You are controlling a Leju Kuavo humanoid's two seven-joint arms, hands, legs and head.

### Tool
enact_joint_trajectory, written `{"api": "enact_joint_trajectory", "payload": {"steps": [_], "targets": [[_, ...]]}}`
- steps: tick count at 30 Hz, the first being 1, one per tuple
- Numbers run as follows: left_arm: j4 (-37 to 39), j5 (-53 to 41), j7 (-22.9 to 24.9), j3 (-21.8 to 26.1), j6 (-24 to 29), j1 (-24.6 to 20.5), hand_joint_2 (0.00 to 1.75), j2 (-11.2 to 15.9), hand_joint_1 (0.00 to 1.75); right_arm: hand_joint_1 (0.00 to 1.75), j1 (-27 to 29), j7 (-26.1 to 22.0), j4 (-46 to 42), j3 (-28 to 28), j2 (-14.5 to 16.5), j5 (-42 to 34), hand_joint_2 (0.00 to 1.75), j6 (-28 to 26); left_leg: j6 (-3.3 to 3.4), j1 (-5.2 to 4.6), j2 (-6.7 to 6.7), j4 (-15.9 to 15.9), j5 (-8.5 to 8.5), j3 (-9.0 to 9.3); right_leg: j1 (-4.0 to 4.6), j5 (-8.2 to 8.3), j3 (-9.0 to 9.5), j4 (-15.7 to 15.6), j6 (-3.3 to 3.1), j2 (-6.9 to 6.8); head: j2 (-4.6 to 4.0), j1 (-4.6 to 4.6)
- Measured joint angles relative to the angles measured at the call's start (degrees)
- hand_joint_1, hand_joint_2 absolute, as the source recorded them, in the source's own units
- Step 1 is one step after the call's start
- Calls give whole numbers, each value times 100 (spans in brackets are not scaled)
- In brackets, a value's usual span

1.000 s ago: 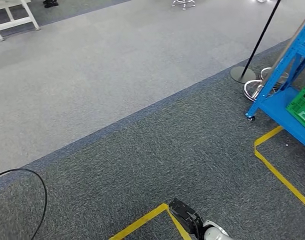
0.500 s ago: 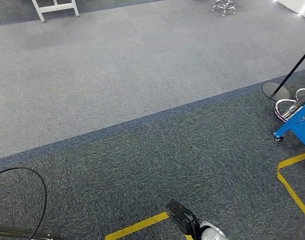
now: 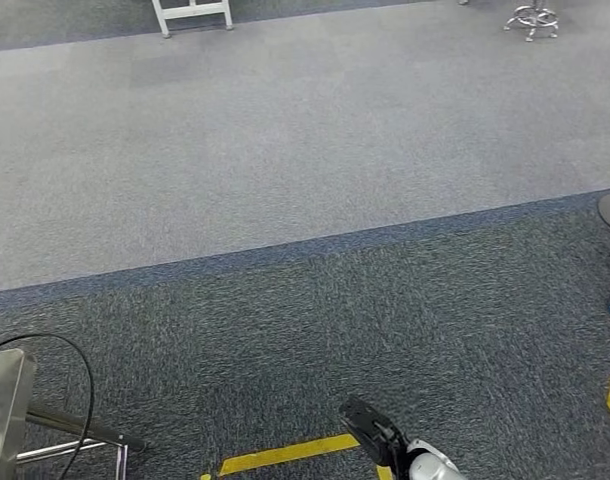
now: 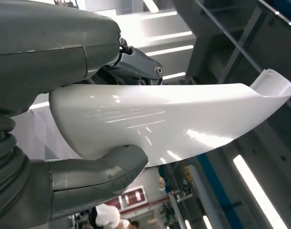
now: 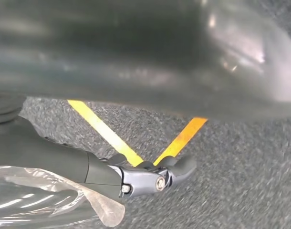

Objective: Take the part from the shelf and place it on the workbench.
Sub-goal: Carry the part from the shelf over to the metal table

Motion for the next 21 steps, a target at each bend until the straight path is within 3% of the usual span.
{"api": "enact_joint_trajectory", "payload": {"steps": [1,2,4,5,7,8,12,16,17,19,20,21], "targets": [[0,-1,0,0,5,9,175,0,175,0,6,1,3,1,0,2,0,1,-15,6,19,256,-68,-120,5,-8,3,1,-5,-82,0,-2],[0,-2,0,0,11,15,175,1,175,0,10,2,5,3,0,3,0,3,-24,10,29,305,-28,-141,8,-17,8,2,-3,-164,0,-2],[-6,-7,-3,2,22,17,175,5,175,0,9,3,7,9,1,7,0,5,-17,11,109,-237,308,146,12,-42,36,3,17,-313,0,-1],[-14,-11,-8,4,26,14,175,7,175,0,5,3,7,11,1,10,0,6,-5,-12,254,-638,458,362,24,-60,56,4,40,-376,0,-2],[-40,-21,-17,7,37,6,175,8,175,0,-8,2,9,16,1,27,0,7,61,-62,477,-1177,594,630,62,-98,81,13,95,-492,0,3],[-50,-25,-20,9,44,6,175,8,175,0,-15,1,11,18,0,38,0,7,100,-90,515,-1254,576,655,79,-114,90,13,122,-553,0,7],[-91,-30,-20,36,67,17,175,15,175,0,-58,-2,11,27,2,61,0,14,225,-90,305,-1307,608,648,76,-173,116,2,211,-728,0,9],[-105,-38,-20,39,67,18,175,15,175,0,-69,-2,12,28,1,64,0,19,245,-70,278,-1320,619,655,57,-210,86,33,235,-621,0,16],[-118,-45,-22,39,70,14,175,11,175,0,-73,-2,14,31,2,68,0,20,265,-64,229,-1321,620,654,47,-364,-59,342,246,-449,0,30],[-140,-63,-26,39,79,16,175,0,175,0,-58,1,26,43,5,79,0,28,303,-63,2,-1318,619,653,34,-635,-527,1205,255,-128,0,58],[-150,-72,-28,39,84,18,175,-5,175,0,-53,3,32,50,7,86,0,31,319,-63,-135,-1313,619,654,29,-659,-701,1472,250,5,0,70],[-151,-75,-28,39,87,23,175,-6,175,0,-53,4,37,55,7,91,0,36,317,-63,-247,-1307,617,657,29,-467,-672,1298,233,46,0,72]]}}
